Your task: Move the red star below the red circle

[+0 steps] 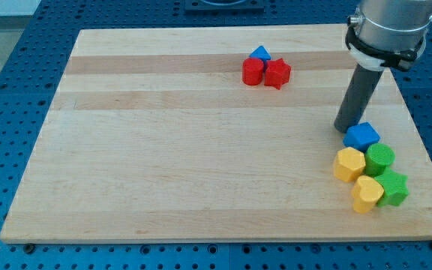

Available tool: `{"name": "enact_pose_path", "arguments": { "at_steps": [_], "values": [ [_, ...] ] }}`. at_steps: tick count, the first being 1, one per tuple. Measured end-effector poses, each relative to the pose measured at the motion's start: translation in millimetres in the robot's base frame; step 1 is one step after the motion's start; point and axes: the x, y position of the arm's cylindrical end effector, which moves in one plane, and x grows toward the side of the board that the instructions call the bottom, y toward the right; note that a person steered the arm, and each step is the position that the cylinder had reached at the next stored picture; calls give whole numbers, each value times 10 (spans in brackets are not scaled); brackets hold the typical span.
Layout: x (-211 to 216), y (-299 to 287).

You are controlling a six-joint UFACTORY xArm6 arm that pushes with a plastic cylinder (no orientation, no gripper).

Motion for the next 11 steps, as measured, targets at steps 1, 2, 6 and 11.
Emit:
{"name": "enact_pose_path", "arguments": {
  "at_steps": [1, 2, 6, 11],
  "values": [
    [91, 0],
    [181, 0],
    [-865, -2],
    [-1212, -1104]
  ]
}}
